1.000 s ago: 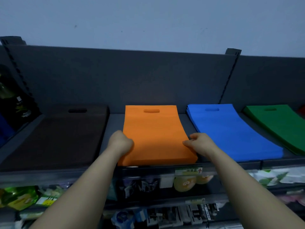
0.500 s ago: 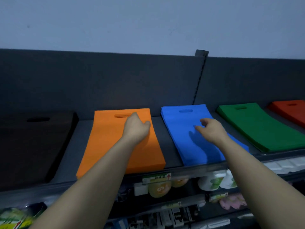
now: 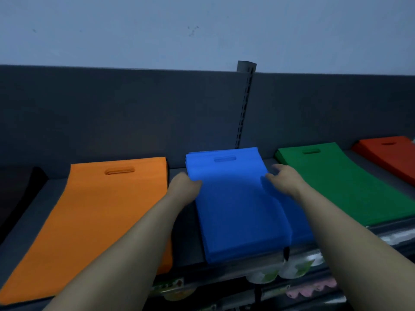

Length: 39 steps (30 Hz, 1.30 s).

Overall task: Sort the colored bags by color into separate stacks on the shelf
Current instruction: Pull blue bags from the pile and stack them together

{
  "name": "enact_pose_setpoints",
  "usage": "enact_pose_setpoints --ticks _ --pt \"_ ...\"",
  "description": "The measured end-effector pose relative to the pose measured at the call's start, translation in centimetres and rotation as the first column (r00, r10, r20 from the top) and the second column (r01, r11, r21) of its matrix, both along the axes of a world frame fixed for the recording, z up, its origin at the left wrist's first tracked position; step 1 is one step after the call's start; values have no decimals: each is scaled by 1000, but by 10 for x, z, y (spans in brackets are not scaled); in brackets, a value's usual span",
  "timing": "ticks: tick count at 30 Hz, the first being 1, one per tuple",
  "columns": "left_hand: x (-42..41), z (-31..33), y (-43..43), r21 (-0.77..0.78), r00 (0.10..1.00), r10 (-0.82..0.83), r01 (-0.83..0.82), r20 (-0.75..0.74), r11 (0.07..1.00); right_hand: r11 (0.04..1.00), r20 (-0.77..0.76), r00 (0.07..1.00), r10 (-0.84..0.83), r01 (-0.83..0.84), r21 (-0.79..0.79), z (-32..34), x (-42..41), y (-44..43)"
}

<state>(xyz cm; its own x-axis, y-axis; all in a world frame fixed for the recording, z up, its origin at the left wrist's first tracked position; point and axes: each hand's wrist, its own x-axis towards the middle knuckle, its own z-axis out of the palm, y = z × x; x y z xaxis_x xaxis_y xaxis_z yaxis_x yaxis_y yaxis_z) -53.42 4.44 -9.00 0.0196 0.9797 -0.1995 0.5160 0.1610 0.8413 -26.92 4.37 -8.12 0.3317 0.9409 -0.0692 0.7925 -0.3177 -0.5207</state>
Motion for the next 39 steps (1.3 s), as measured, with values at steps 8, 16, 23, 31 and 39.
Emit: enact_pose_setpoints --ticks 8,16,23,31,39 --pt "40 -12 29 22 985 169 -170 25 985 996 -411 910 45 -70 -46 -12 27 60" --pt "38 -19 48 20 958 283 -284 41 959 996 -495 867 50 -83 -44 -21 42 91" --pt "42 -22 71 -61 941 306 -300 147 952 993 -705 709 31 -100 -58 -24 41 109" --pt "47 -27 64 -25 901 300 -308 312 951 986 -847 509 150 -142 89 -19 43 103" --pt "48 1 59 93 867 249 -317 432 944 981 -744 641 189 -100 164 9 42 92"
